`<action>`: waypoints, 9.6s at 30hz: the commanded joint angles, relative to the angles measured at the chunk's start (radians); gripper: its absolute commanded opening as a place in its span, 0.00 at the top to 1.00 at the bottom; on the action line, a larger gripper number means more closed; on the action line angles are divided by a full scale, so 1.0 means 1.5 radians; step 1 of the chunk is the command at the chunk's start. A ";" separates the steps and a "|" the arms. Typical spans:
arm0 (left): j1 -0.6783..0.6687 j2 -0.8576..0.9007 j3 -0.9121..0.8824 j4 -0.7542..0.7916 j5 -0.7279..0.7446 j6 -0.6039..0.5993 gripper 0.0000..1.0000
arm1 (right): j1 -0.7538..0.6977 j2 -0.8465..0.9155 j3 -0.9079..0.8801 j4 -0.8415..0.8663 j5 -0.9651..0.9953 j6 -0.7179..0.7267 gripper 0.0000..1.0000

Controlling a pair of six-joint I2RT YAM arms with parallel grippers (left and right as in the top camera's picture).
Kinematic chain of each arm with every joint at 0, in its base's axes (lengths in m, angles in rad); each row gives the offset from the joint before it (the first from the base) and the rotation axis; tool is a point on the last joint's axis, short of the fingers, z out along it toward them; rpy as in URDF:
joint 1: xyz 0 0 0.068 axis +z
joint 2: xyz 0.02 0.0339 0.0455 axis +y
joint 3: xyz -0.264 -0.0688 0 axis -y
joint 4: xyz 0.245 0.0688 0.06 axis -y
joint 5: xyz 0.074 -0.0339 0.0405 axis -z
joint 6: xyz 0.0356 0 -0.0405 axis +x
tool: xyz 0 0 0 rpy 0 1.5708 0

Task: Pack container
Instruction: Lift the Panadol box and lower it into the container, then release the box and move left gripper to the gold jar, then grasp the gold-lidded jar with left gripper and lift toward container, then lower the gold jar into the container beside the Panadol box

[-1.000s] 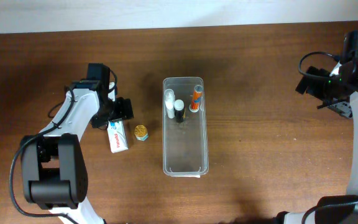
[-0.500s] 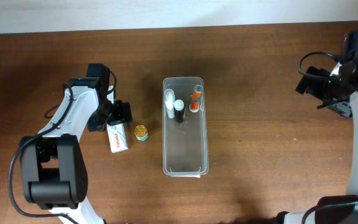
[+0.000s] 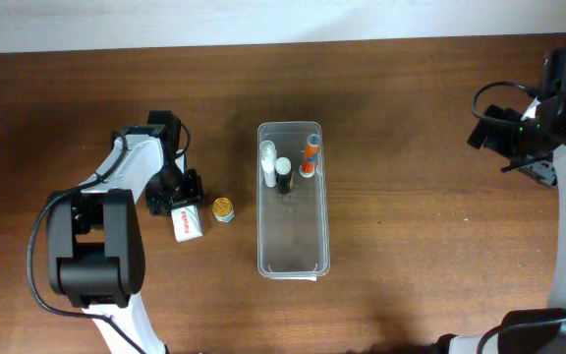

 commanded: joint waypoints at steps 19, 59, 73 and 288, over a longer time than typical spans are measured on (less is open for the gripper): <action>-0.067 -0.311 0.016 -0.120 -0.027 -0.005 0.48 | -0.001 0.004 -0.005 0.000 -0.001 0.001 0.02; -0.455 -0.182 0.016 -0.011 -0.040 -0.200 0.43 | -0.001 0.004 -0.005 0.000 -0.001 0.001 0.02; -0.453 -0.197 0.081 -0.056 -0.048 -0.199 0.36 | -0.001 0.004 -0.005 0.000 -0.001 0.001 0.02; -0.483 -0.098 0.086 0.071 -0.039 -0.072 0.50 | -0.001 0.004 -0.005 0.000 -0.001 0.001 0.02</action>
